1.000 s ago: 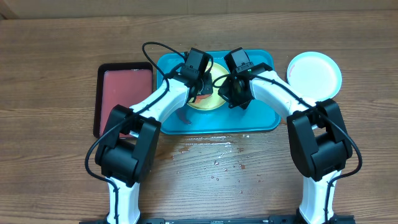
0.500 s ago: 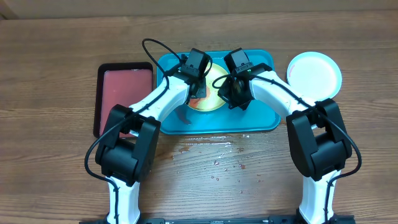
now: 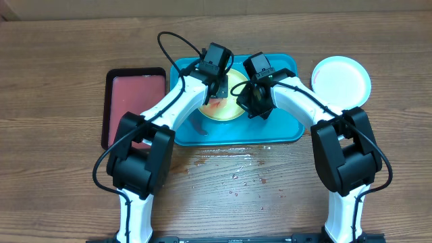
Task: Clean dirty plates on tray and stack at the side
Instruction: 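Scrub the yellow plate with the sponge while right gripper holds rim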
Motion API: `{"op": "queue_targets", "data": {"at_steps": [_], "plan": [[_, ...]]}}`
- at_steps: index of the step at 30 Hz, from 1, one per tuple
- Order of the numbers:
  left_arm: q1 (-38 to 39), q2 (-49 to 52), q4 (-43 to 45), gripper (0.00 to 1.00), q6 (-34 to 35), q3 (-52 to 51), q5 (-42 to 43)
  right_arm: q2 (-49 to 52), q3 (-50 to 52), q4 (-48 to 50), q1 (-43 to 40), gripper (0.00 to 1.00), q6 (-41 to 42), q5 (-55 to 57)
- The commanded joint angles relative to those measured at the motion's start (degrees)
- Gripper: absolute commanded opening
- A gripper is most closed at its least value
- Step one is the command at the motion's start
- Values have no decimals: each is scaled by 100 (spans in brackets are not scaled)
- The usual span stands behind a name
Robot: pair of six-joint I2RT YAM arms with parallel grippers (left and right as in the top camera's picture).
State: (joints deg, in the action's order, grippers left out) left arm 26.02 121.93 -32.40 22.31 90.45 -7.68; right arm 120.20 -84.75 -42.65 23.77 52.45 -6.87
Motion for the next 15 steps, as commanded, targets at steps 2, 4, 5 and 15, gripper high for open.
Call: {"op": "queue_targets", "data": {"at_steps": [2,4,5,15], "plan": [[44,223,9,4,-2,87,402,-20,4,13,39,4,-39,28],[66,310,7,4,-2,87,437,-20,4,15,39,4,-37,28],[81,337,9,4,-4,87,437,-20,4,15,39,4,-39,28],[221,442,170,4,2,74,820,-20,4,15,39,4,-37,28]]}}
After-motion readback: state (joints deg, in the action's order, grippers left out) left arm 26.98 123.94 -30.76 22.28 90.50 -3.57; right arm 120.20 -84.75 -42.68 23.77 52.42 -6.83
